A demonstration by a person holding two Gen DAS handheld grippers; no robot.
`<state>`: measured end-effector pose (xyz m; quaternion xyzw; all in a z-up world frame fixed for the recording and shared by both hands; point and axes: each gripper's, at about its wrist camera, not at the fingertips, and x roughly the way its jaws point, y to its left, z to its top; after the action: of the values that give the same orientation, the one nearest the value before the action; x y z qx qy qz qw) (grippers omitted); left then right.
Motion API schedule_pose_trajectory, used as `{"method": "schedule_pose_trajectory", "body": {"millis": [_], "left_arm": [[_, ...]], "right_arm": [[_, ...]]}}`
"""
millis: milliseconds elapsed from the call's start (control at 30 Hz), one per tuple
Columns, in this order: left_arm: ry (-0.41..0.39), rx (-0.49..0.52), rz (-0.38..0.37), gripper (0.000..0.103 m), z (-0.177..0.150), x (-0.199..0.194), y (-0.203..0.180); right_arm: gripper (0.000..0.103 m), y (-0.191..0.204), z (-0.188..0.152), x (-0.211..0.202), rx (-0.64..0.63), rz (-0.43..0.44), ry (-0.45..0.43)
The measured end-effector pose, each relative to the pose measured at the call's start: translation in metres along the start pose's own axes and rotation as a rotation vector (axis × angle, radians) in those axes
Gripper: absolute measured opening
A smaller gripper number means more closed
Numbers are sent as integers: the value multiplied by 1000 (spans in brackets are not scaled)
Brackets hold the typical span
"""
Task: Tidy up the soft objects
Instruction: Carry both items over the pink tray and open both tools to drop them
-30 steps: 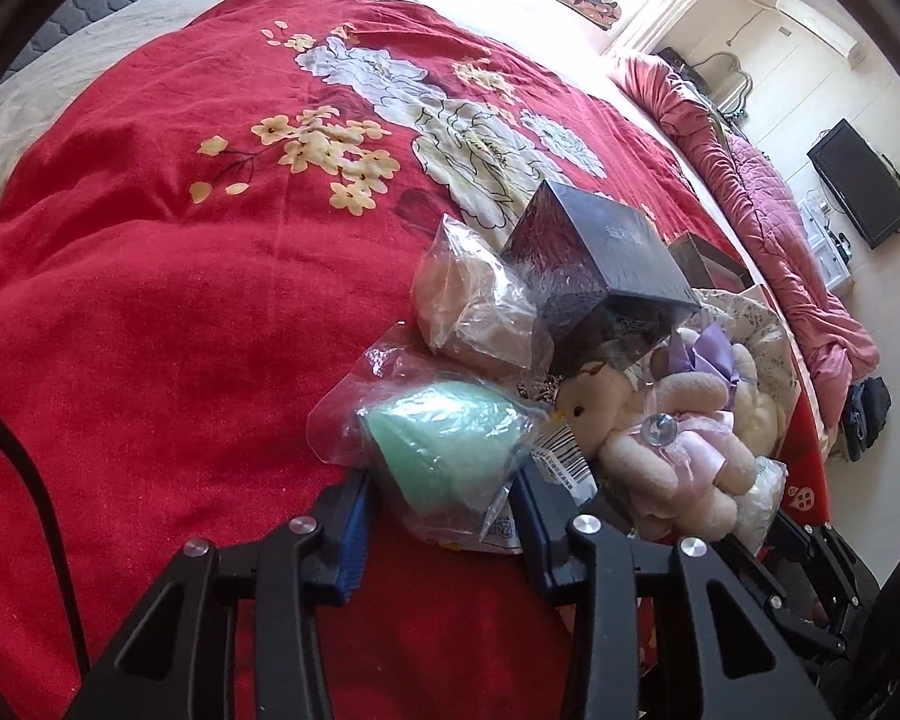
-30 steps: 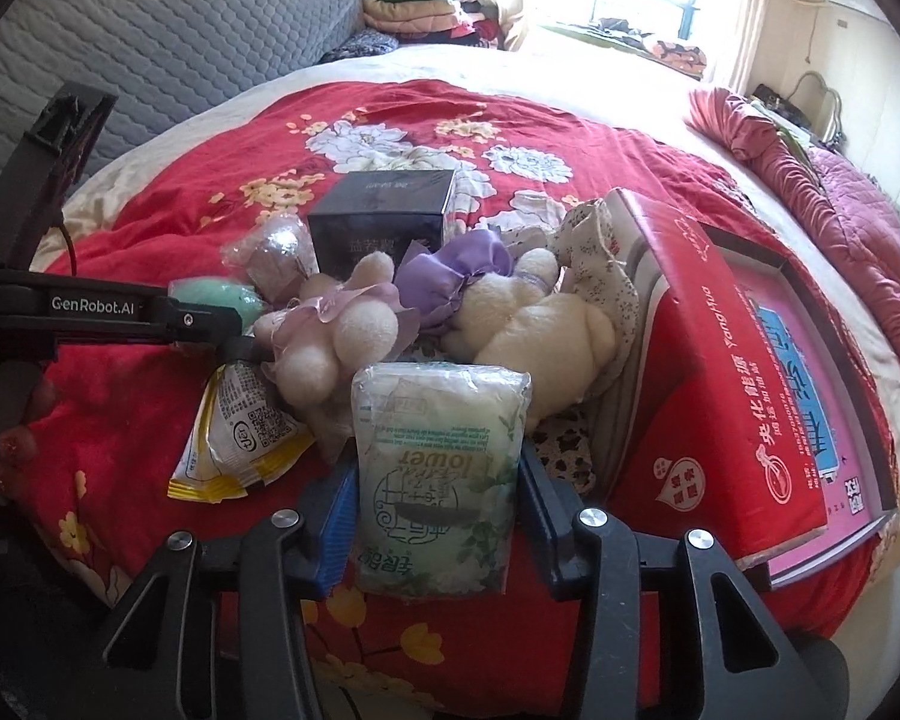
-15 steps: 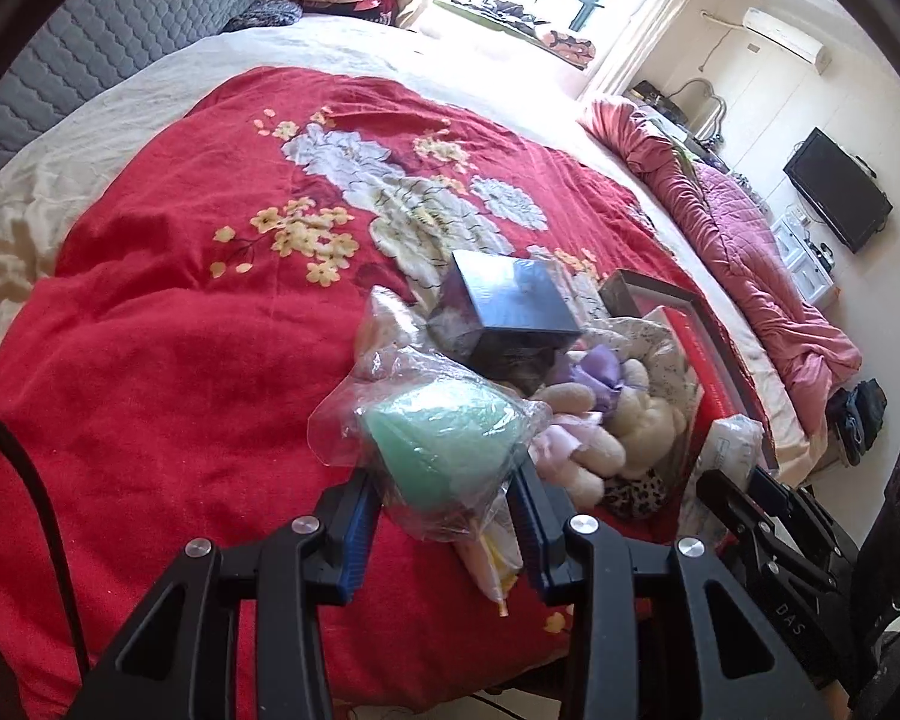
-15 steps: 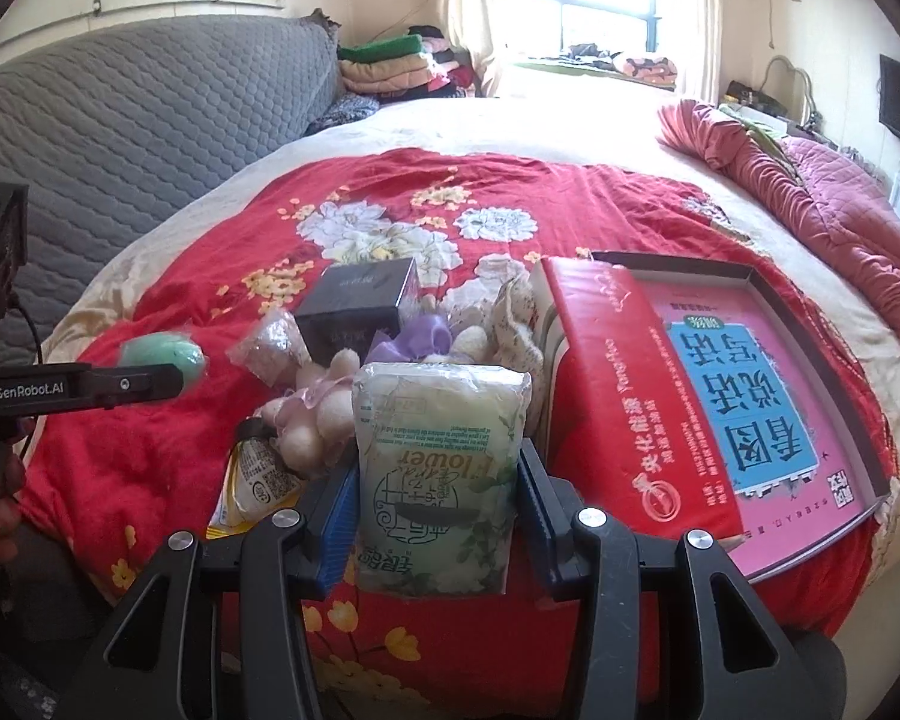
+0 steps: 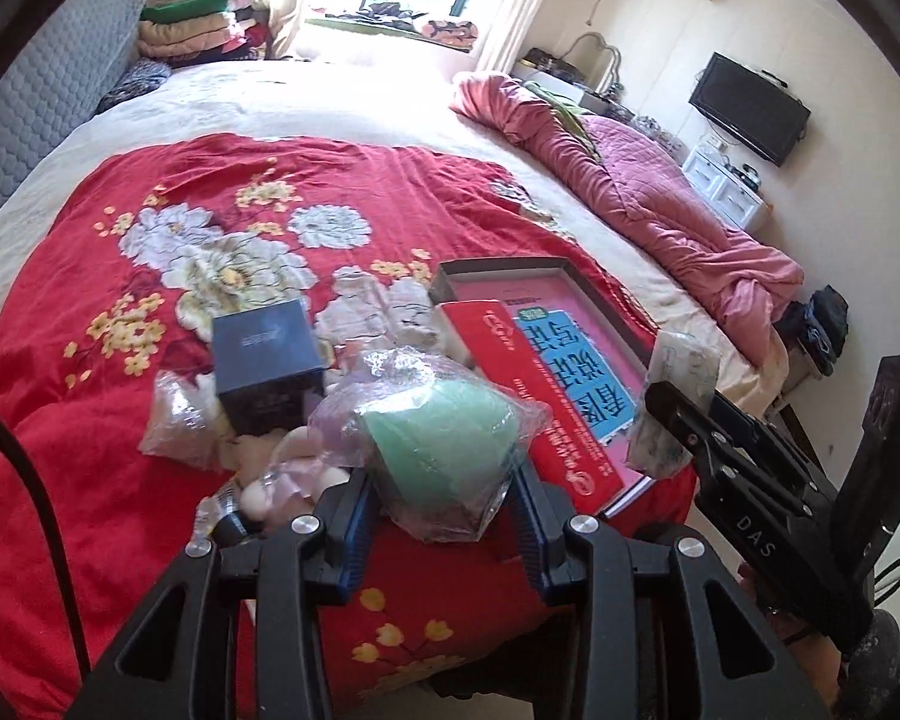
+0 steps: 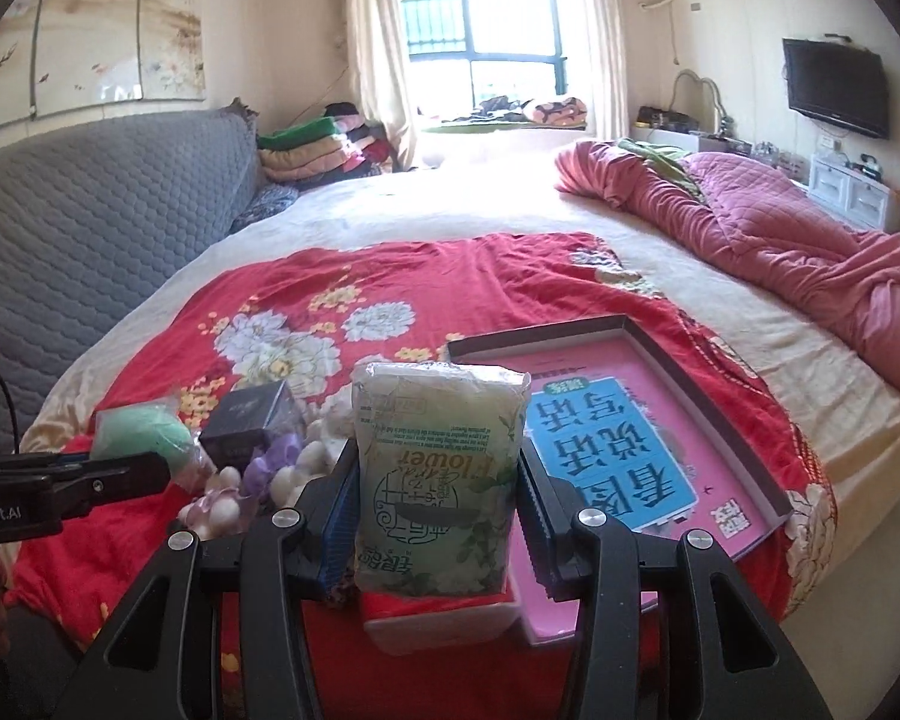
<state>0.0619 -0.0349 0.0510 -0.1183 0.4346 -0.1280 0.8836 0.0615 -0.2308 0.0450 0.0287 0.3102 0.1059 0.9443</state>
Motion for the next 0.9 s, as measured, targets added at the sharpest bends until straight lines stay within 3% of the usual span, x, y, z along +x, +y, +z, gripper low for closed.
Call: {"method": "schedule_pose_trajectory", "body": {"millis": [400,600,900], "left_arm": [[84,160,-71,41,32,60,-104],[165,229,-57,41,37,101,-133],[264,293,-8,41,38,148,-154]], "right_arm": [[49,-107,10,-4,177,-148,-9],[49,-139,9,8,178,-202,19],[49,-169,-4,47,199,-199,131]]}}
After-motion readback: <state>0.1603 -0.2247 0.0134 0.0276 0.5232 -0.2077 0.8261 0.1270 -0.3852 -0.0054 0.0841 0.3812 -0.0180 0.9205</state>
